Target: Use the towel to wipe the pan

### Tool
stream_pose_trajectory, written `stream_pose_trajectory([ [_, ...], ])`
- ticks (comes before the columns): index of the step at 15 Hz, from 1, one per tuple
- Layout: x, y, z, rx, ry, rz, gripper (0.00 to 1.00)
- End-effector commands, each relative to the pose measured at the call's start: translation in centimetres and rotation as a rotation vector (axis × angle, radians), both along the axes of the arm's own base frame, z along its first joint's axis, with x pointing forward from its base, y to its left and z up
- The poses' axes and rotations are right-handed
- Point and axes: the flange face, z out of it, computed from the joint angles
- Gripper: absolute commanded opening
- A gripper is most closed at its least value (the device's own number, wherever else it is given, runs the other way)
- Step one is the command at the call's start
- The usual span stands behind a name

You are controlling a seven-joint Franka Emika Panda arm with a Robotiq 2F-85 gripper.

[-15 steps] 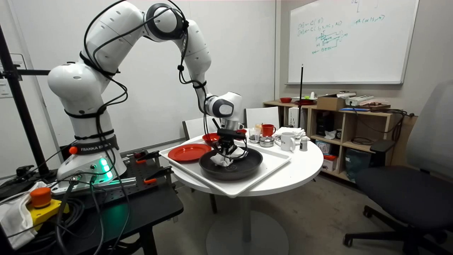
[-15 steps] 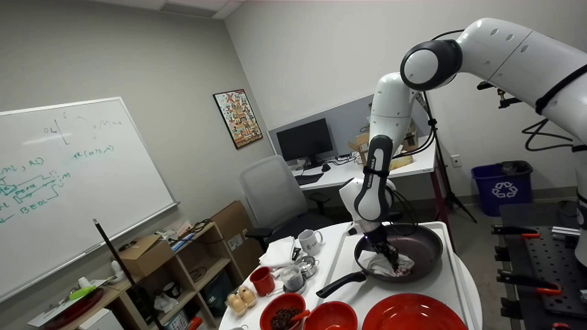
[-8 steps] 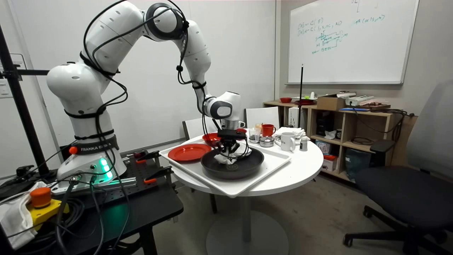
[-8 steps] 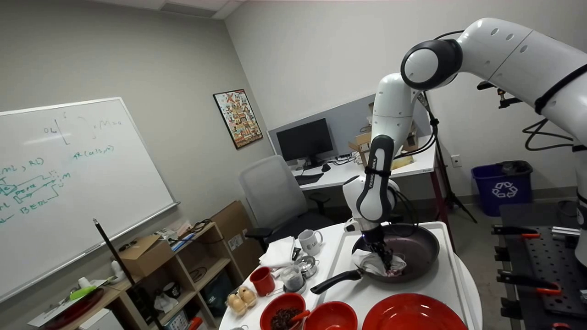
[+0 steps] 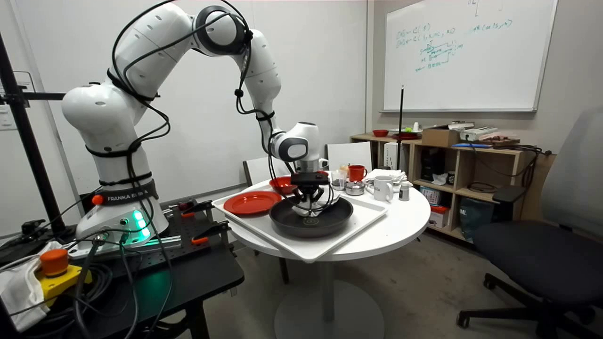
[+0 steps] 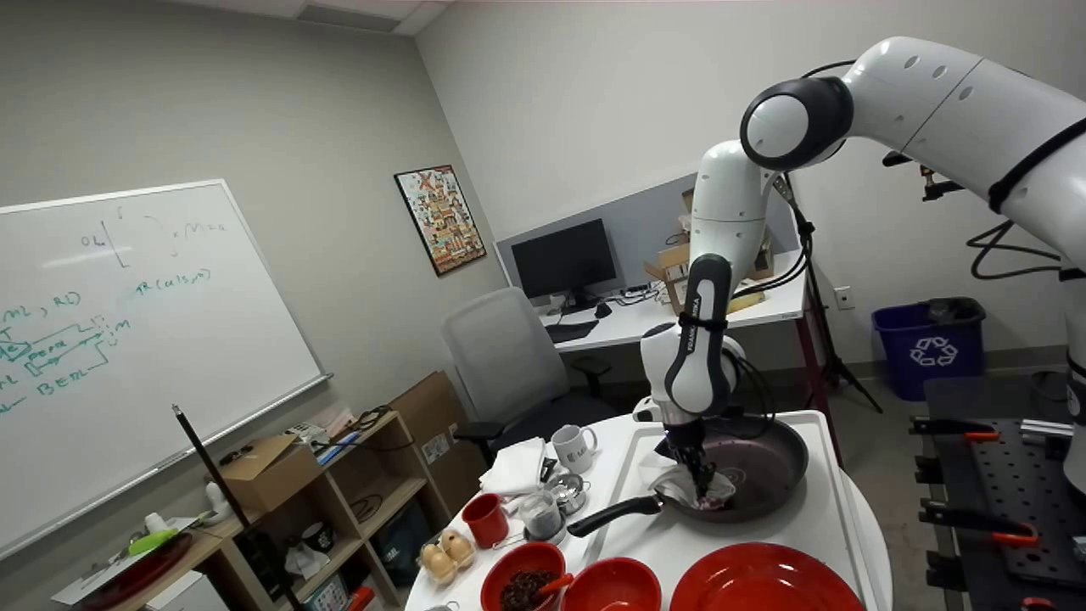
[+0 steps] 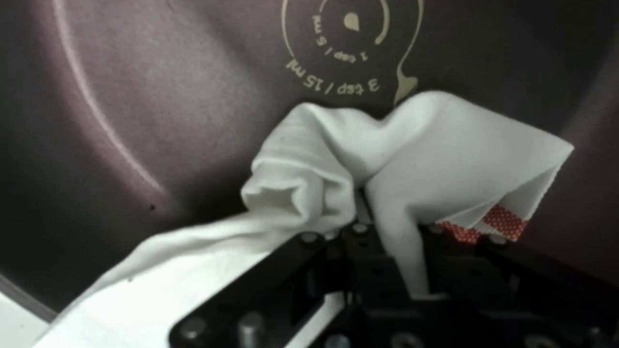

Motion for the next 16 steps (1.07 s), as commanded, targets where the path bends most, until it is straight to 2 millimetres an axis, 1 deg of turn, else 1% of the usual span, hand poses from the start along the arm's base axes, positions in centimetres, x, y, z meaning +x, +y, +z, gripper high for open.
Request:
stream_pose_trajectory([
  [1, 0.4, -1.2, -2.4, -0.013, -0.046, -0.061, 0.04],
  [6, 0.7, -2.7, -2.8, -0.067, -0.094, -0.118, 0.04],
  [11, 1.2, -4.8, -3.1, -0.164, -0.143, -0.173, 0.04],
  [16, 1.5, -6.8, -3.6, -0.268, -0.156, -0.218, 0.04],
])
